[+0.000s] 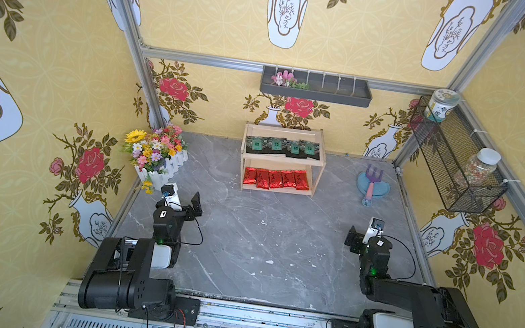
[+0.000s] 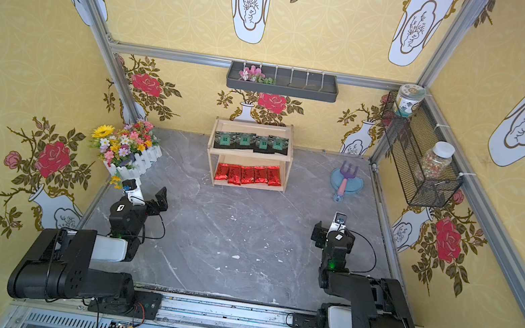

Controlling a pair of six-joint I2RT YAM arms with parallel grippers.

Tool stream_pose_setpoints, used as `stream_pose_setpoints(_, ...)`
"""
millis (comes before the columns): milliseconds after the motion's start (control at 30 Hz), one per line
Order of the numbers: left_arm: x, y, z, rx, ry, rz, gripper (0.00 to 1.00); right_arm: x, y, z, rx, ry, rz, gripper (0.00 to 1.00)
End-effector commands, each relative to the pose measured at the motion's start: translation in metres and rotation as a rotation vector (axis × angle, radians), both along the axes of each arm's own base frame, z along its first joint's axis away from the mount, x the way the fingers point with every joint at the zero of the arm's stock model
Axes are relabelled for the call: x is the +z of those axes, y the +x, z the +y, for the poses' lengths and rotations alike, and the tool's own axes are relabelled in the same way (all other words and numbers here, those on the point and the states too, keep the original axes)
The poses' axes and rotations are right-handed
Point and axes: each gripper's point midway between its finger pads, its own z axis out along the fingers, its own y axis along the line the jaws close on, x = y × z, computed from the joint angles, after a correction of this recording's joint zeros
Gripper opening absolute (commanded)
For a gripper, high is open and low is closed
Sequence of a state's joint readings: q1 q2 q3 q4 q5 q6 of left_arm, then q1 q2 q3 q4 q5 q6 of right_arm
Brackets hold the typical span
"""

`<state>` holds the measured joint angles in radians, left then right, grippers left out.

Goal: Place the tea bags on the shelf by color
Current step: Reset both arms

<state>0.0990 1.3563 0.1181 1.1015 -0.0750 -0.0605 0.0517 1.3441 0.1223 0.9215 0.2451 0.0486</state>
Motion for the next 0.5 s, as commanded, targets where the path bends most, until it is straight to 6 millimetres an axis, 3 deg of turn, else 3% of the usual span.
stream_pose_setpoints(0,0.006,0.0,-0.001,-0.007,0.0,-0.025,1.0,0.013,0.019,0.003,0.016,0.015,-0.063,0.97)
stream_pose_setpoints(67,0.006,0.0,-0.001,-0.007,0.0,-0.025,1.0,0.005,0.031,0.009,0.049,0.02,0.012,0.97)
stream_pose_setpoints(167,0.006,0.0,-0.001,-0.008,0.0,-0.026,1.0,0.004,0.032,0.005,0.054,0.047,0.012,0.97)
stream_pose_setpoints(467,0.007,-0.001,-0.001,-0.007,0.002,-0.031,1.0,0.008,0.025,0.001,0.036,0.058,-0.016,0.97)
